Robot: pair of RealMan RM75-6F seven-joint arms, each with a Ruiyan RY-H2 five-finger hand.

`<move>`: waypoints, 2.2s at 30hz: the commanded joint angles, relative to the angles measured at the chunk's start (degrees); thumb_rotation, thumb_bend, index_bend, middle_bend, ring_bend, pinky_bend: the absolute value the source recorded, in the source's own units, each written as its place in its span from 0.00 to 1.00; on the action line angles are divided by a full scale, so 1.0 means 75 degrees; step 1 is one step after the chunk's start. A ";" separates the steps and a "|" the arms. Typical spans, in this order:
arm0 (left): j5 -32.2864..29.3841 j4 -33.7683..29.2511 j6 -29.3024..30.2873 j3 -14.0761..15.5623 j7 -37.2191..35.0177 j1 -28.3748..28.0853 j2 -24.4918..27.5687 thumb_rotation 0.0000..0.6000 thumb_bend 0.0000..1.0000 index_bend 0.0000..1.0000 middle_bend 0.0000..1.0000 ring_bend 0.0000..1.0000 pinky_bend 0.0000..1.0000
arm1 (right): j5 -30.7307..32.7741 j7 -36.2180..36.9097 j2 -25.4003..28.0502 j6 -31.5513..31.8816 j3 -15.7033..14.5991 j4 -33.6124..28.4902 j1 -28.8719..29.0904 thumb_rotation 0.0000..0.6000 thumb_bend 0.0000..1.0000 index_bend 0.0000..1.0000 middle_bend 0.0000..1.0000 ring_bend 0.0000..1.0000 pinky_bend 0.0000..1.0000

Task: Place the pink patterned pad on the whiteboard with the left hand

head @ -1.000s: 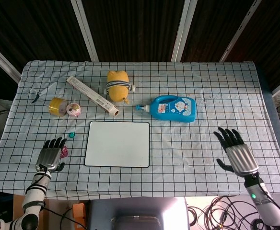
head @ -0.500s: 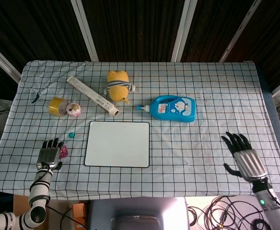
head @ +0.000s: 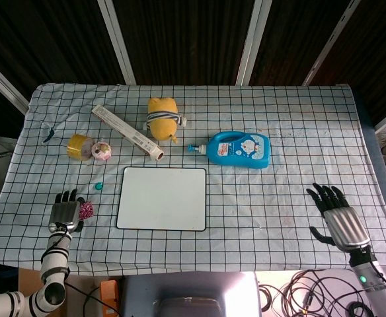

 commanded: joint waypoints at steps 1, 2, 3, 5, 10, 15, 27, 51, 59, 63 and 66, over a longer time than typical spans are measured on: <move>-0.0013 0.0041 -0.0034 -0.0018 -0.0009 -0.0003 -0.0018 1.00 0.35 0.31 0.05 0.00 0.08 | 0.0017 0.0001 0.0052 -0.0038 0.0015 -0.0036 0.0010 1.00 0.23 0.00 0.00 0.00 0.01; -0.0013 0.0062 -0.0040 -0.0020 -0.0010 -0.0003 -0.0025 1.00 0.35 0.32 0.06 0.00 0.08 | 0.0029 0.0003 0.0053 -0.0037 0.0016 -0.0043 0.0002 1.00 0.23 0.00 0.00 0.00 0.01; -0.0012 0.0092 -0.0047 -0.0024 -0.0009 -0.0003 -0.0036 1.00 0.35 0.32 0.06 0.00 0.09 | 0.0037 -0.0019 0.0092 -0.0073 0.0011 -0.0072 0.0012 1.00 0.23 0.00 0.00 0.00 0.01; -0.0020 0.0117 -0.0065 -0.0039 -0.0020 -0.0002 -0.0044 1.00 0.35 0.33 0.06 0.00 0.09 | 0.0039 -0.0030 0.0093 -0.0070 -0.0014 -0.0061 -0.0015 1.00 0.23 0.00 0.00 0.00 0.01; 0.0074 0.0208 -0.0052 -0.0072 -0.0106 0.0023 -0.0057 1.00 0.35 0.39 0.09 0.01 0.11 | 0.0033 0.0007 0.0048 -0.0036 0.0014 -0.0005 -0.0027 1.00 0.23 0.00 0.00 0.00 0.01; 0.0332 0.0197 0.0077 -0.0122 -0.0300 0.0098 -0.0040 1.00 0.35 0.46 0.14 0.05 0.13 | 0.0047 0.0000 0.0082 -0.0055 0.0010 -0.0032 -0.0039 1.00 0.23 0.00 0.00 0.00 0.01; 0.1132 -0.0910 0.0607 -0.0413 -0.0364 0.0033 0.0333 1.00 0.35 0.45 0.15 0.06 0.14 | 0.0250 0.0097 0.0258 -0.0180 -0.0012 -0.0323 -0.0104 1.00 0.23 0.00 0.00 0.00 0.01; 0.0761 0.0174 -0.0357 -0.0969 0.0668 -0.1777 -0.2278 1.00 0.35 0.32 0.15 0.07 0.14 | 0.0505 0.1109 0.0561 -0.0023 0.0333 -0.0058 -0.0148 1.00 0.23 0.00 0.00 0.00 0.01; 0.0993 0.0015 -0.0172 -0.0919 0.0474 -0.1724 -0.2152 1.00 0.34 0.07 0.13 0.05 0.13 | 0.0369 0.1248 0.0513 0.0102 0.0287 0.0129 -0.0233 1.00 0.23 0.00 0.00 0.00 0.01; 0.1377 -0.0531 0.0247 -0.0848 0.0372 -0.1527 -0.1680 1.00 0.34 0.08 0.13 0.05 0.13 | 0.0348 0.1254 0.0523 0.0124 0.0284 0.0129 -0.0252 1.00 0.23 0.00 0.00 0.00 0.01; 0.1611 -0.0674 0.0712 -0.0830 0.0321 -0.1297 -0.1220 1.00 0.34 0.13 0.13 0.05 0.13 | 0.0341 0.1265 0.0538 0.0138 0.0274 0.0126 -0.0276 1.00 0.23 0.00 0.00 0.00 0.01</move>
